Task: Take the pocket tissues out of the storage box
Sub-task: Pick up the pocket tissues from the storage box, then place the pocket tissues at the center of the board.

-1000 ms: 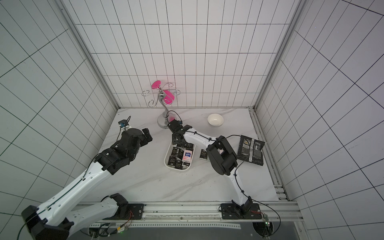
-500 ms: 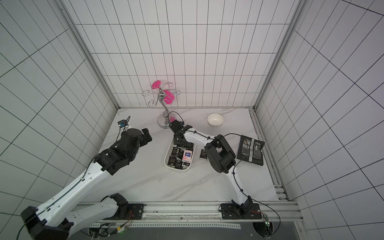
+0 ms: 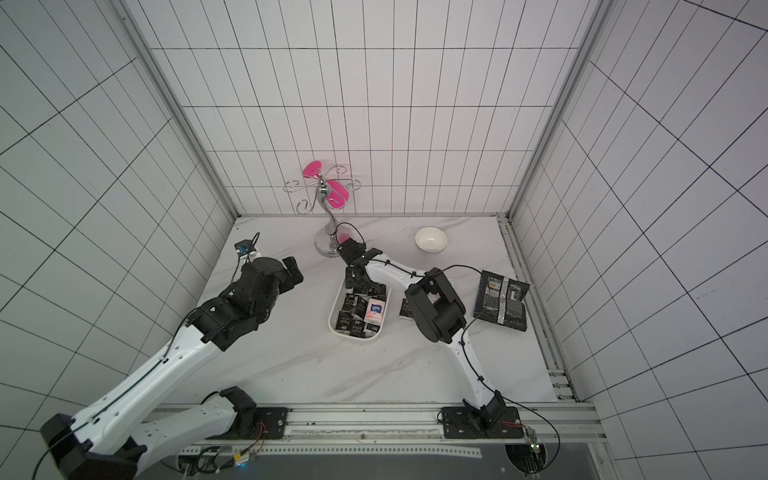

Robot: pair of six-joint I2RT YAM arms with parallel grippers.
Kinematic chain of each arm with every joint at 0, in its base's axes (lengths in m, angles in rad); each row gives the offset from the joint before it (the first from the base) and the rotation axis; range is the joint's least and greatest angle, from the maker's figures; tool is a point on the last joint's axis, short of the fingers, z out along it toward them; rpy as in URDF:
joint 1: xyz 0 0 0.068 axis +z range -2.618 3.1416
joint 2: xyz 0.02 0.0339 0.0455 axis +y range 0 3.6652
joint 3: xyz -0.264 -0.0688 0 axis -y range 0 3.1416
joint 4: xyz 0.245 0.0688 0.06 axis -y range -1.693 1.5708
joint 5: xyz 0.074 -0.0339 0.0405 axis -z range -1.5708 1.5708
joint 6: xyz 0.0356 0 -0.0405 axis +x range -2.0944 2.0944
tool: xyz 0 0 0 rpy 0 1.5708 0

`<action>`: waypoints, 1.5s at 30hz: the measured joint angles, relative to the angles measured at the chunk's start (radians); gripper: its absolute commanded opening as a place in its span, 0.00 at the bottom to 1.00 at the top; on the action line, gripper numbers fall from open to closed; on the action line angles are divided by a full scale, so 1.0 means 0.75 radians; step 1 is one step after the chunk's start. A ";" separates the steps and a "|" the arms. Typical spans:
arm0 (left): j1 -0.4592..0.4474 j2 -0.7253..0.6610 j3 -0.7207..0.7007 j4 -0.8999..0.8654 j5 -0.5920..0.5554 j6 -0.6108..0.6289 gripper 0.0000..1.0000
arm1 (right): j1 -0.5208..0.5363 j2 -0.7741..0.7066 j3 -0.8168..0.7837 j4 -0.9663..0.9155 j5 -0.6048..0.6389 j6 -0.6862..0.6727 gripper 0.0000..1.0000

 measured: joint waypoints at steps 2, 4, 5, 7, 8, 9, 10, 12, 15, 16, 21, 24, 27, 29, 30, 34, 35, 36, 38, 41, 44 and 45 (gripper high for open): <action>0.000 -0.003 0.000 0.000 -0.001 0.000 0.98 | 0.001 0.006 0.008 -0.003 -0.007 0.001 0.60; 0.000 -0.006 0.000 -0.001 -0.001 0.000 0.98 | 0.003 0.015 0.025 -0.006 -0.011 0.001 0.56; 0.000 -0.007 0.000 -0.002 -0.001 0.000 0.98 | 0.005 0.020 0.030 -0.002 -0.013 0.001 0.54; 0.000 -0.009 0.000 -0.004 -0.002 0.000 0.98 | 0.009 0.023 0.035 0.000 -0.016 0.003 0.50; 0.000 -0.010 0.000 -0.006 -0.004 0.000 0.98 | 0.012 0.025 0.038 0.001 -0.022 0.006 0.49; 0.000 -0.010 0.000 -0.008 -0.005 0.000 0.98 | 0.014 0.026 0.041 0.003 -0.030 0.007 0.48; 0.000 -0.012 0.000 -0.011 -0.006 0.000 0.98 | 0.017 0.027 0.041 0.010 -0.038 0.012 0.47; 0.000 -0.014 0.000 -0.013 -0.006 0.000 0.98 | 0.024 0.027 0.041 0.018 -0.051 0.017 0.46; 0.000 -0.016 0.000 -0.014 -0.009 -0.001 0.98 | 0.040 0.027 0.046 0.024 -0.076 0.022 0.46; 0.000 -0.016 0.000 -0.015 -0.010 -0.001 0.98 | 0.046 0.027 0.048 0.028 -0.084 0.022 0.46; 0.000 -0.016 0.000 -0.019 -0.014 -0.001 0.98 | 0.074 0.006 0.044 0.041 -0.101 0.021 0.46; 0.000 -0.016 0.000 -0.019 -0.018 -0.001 0.98 | 0.080 -0.082 0.003 0.061 -0.102 0.019 0.46; 0.000 -0.014 0.000 -0.018 -0.020 -0.001 0.98 | 0.081 -0.225 -0.067 0.077 -0.097 0.011 0.46; 0.000 -0.009 0.003 -0.019 -0.020 -0.001 0.98 | 0.080 -0.326 -0.110 0.095 -0.091 0.003 0.46; 0.000 -0.003 0.005 -0.019 -0.020 -0.001 0.98 | 0.080 -0.379 -0.135 0.105 -0.084 -0.002 0.47; 0.000 0.008 0.019 -0.019 -0.023 0.002 0.98 | 0.066 -0.564 -0.288 0.144 -0.067 -0.020 0.47; 0.000 0.008 0.022 -0.019 -0.026 0.006 0.98 | 0.056 -0.613 -0.351 0.149 -0.066 -0.025 0.47; 0.000 0.008 0.025 -0.018 -0.030 0.009 0.98 | 0.043 -0.658 -0.413 0.153 -0.063 -0.031 0.47; 0.000 0.008 0.027 -0.018 -0.036 0.014 0.99 | 0.012 -0.741 -0.543 0.152 -0.046 -0.040 0.47; 0.000 0.009 0.027 -0.017 -0.042 0.020 0.99 | -0.021 -0.853 -0.725 0.134 -0.013 -0.052 0.46; 0.001 0.015 0.027 -0.006 -0.044 0.020 0.98 | -0.023 -0.975 -0.881 0.112 0.017 -0.052 0.46; 0.001 0.019 0.027 -0.001 -0.044 0.020 0.98 | -0.016 -1.025 -0.939 0.111 0.026 -0.047 0.46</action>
